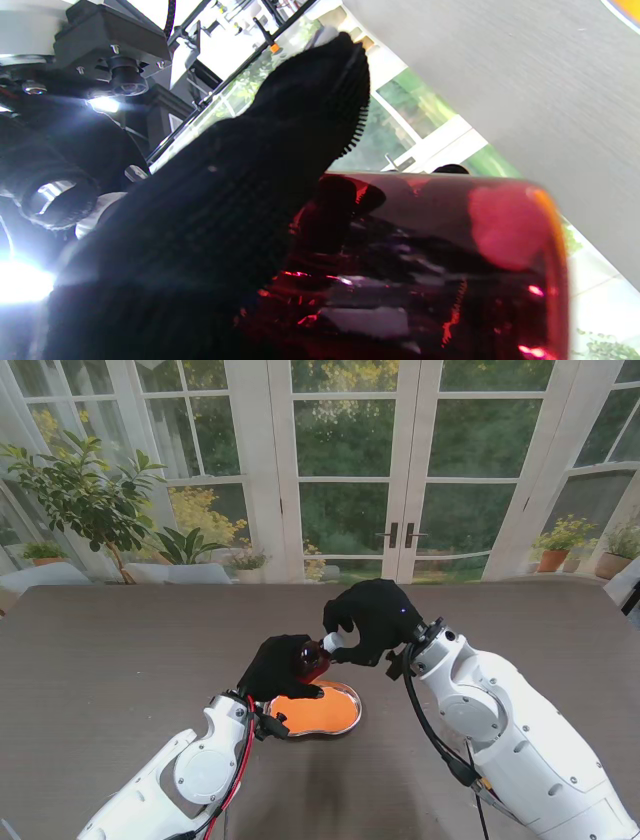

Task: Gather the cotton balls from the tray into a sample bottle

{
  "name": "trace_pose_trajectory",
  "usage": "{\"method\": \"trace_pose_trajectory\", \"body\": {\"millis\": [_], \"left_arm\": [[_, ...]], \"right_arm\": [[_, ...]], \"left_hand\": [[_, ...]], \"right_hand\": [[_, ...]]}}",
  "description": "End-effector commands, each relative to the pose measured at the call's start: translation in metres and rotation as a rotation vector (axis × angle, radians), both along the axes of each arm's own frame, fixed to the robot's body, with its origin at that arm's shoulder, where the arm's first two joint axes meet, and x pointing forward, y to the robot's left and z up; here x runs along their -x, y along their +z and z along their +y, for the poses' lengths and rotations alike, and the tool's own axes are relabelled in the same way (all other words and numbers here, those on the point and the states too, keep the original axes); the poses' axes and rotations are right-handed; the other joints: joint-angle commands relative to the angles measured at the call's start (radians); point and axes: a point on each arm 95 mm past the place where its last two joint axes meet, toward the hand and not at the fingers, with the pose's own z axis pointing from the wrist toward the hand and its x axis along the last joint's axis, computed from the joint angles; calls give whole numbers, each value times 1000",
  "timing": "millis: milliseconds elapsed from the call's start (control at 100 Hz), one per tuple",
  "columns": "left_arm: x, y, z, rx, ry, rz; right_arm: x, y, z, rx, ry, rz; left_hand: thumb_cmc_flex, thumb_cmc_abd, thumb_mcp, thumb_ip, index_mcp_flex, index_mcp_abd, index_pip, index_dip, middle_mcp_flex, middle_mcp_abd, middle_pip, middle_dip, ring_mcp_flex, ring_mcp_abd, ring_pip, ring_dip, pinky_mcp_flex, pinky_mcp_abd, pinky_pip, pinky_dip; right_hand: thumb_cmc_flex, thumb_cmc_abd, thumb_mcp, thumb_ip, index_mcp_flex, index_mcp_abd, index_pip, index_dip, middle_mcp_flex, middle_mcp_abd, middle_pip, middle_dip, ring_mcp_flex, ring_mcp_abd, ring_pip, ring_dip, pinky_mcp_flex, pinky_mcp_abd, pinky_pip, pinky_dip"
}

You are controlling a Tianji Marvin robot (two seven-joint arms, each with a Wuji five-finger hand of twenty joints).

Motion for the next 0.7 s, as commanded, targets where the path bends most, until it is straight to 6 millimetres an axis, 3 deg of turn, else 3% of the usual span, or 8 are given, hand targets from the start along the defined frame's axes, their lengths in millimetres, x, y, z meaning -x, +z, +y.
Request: {"method": "trace_pose_trajectory", "body": {"millis": [0,60,350,560,690], "left_arm": [[0,2,-3,5,-14,0],[0,3,-3,6,-14,0],[-1,3,-4,8,-15,0],[-1,3,-4,10,-15,-1],[-1,3,-4,11,-14,-2]], "right_arm": [[2,-2,4,18,6,10],[3,-2,4,24,2,13],[4,-2,3,48,-8,31],[4,-3,4,54,-13,45],[3,-3,4,56,-17,47]], "left_hand": [[51,781,108,2,85,-138,132,29,29,-6,6,18,34,77,22,4,-1,-23,31,4],[51,782,109,2,85,-138,132,29,28,-5,6,18,34,77,22,4,-2,-23,30,4],[51,782,108,2,86,-136,132,28,27,-4,5,18,32,76,21,4,-3,-23,30,4],[50,781,108,2,86,-137,132,28,27,-5,5,18,32,75,21,4,-3,-23,30,4],[52,782,108,3,85,-136,131,28,27,-4,5,18,32,77,22,4,-4,-23,29,4]], "right_hand": [[-16,31,15,57,81,24,70,15,108,6,14,2,3,-64,67,25,26,20,65,6],[-27,40,8,91,91,26,57,48,110,7,15,6,3,-62,68,26,28,19,67,4],[-59,98,-18,115,152,29,64,126,122,12,106,4,3,-67,99,41,53,30,82,1],[-84,257,-74,128,161,31,107,146,122,15,169,-21,3,-53,116,48,62,31,91,-1],[-89,301,-98,134,164,32,133,144,122,18,196,-27,2,-48,126,53,67,32,96,-2]]}}
